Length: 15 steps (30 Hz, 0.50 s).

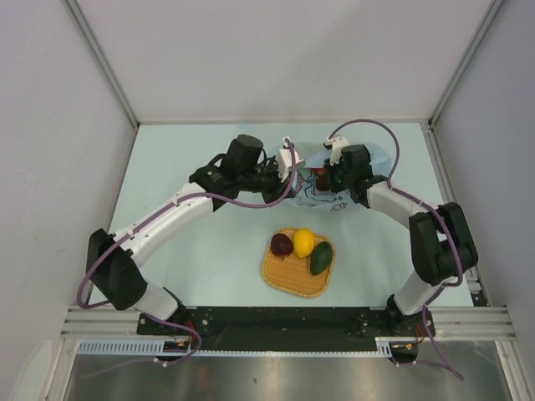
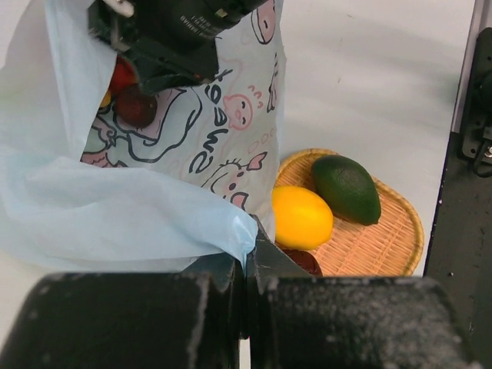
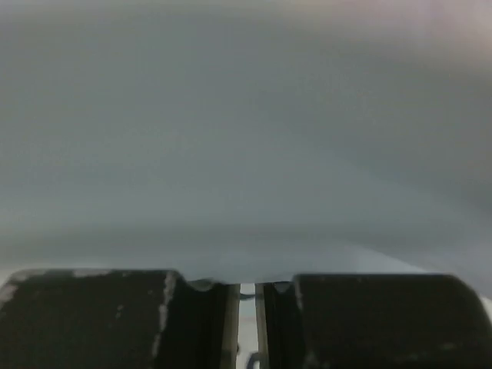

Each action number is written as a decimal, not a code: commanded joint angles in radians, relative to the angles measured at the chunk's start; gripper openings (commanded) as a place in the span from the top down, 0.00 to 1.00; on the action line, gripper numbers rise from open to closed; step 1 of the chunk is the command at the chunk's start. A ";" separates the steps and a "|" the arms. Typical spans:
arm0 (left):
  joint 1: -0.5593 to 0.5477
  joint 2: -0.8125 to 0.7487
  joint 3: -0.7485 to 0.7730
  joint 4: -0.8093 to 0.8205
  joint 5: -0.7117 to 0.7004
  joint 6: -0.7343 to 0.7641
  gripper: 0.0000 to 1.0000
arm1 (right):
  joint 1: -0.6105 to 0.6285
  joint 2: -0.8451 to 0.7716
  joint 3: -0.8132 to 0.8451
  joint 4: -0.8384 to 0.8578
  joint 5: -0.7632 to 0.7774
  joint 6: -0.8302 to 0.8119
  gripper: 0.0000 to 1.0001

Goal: Take the fake fruits out of the plastic bag
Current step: Adjust the plastic bag at the center of the board.

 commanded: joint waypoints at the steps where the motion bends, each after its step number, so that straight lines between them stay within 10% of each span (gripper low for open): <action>1: -0.005 -0.072 0.036 0.007 -0.030 0.028 1.00 | -0.050 -0.082 -0.084 0.049 0.100 0.040 0.86; 9: -0.003 -0.095 0.066 -0.042 0.047 0.063 1.00 | -0.391 -0.263 -0.199 -0.038 0.026 0.121 0.89; 15: -0.003 -0.009 0.045 -0.013 0.024 0.049 1.00 | -0.306 -0.315 -0.209 0.021 -0.196 0.123 0.83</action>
